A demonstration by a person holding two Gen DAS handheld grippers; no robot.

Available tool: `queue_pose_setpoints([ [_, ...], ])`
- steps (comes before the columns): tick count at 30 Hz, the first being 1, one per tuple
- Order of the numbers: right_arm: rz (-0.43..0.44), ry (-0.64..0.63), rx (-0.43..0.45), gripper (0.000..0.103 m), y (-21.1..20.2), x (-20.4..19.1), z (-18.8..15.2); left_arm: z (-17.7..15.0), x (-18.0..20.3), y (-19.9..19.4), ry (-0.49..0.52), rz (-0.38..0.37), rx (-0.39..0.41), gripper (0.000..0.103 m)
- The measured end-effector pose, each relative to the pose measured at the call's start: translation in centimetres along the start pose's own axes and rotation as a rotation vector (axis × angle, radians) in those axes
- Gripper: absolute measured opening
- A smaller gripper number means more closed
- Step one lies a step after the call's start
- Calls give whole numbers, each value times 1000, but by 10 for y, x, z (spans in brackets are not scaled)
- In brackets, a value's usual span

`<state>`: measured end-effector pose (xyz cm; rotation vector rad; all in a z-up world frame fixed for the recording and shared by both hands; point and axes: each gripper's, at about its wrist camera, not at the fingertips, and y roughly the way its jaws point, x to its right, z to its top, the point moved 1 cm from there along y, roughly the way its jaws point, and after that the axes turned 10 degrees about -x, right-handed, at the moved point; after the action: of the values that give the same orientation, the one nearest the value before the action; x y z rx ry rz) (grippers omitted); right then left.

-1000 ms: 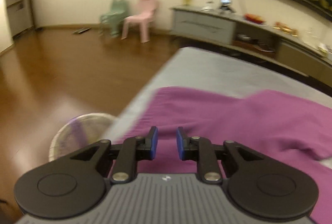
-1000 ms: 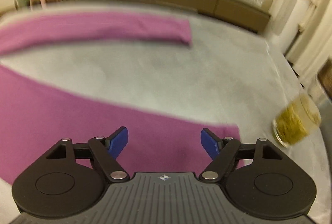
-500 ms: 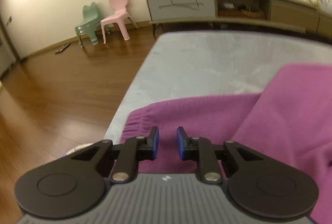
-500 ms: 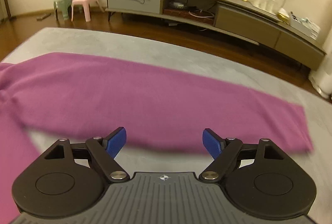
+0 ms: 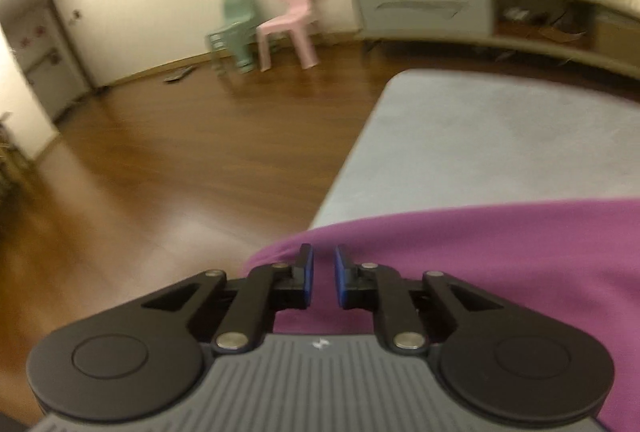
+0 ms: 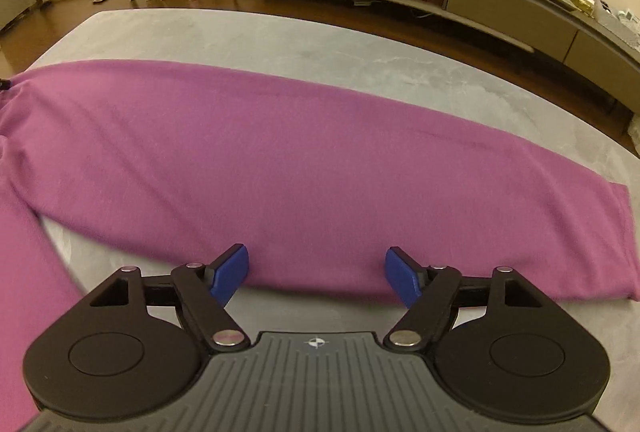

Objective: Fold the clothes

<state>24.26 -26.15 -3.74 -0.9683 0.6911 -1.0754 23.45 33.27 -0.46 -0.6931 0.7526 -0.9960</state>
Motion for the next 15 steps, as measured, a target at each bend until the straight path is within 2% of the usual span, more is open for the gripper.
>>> queue_pose_setpoints([
  [2, -68, 99, 74, 87, -15, 34, -1, -4, 1, -41, 11, -75, 68, 16],
  [4, -152, 223, 144, 89, -32, 78, -6, -18, 8, -83, 26, -183, 126, 17],
  [8, -244, 404, 143, 89, -30, 163, -4, -57, 23, -167, -4, -472, 196, 18],
  [10, -251, 402, 132, 96, -19, 178, 4, -79, 35, -200, -57, -643, 216, 24],
  [12, -258, 399, 120, 100, -8, 192, 11, -104, 56, -212, -66, -717, 201, 26],
  [15, -268, 395, 102, 100, 8, 214, 23, -122, 98, -200, -14, -708, 125, 25],
])
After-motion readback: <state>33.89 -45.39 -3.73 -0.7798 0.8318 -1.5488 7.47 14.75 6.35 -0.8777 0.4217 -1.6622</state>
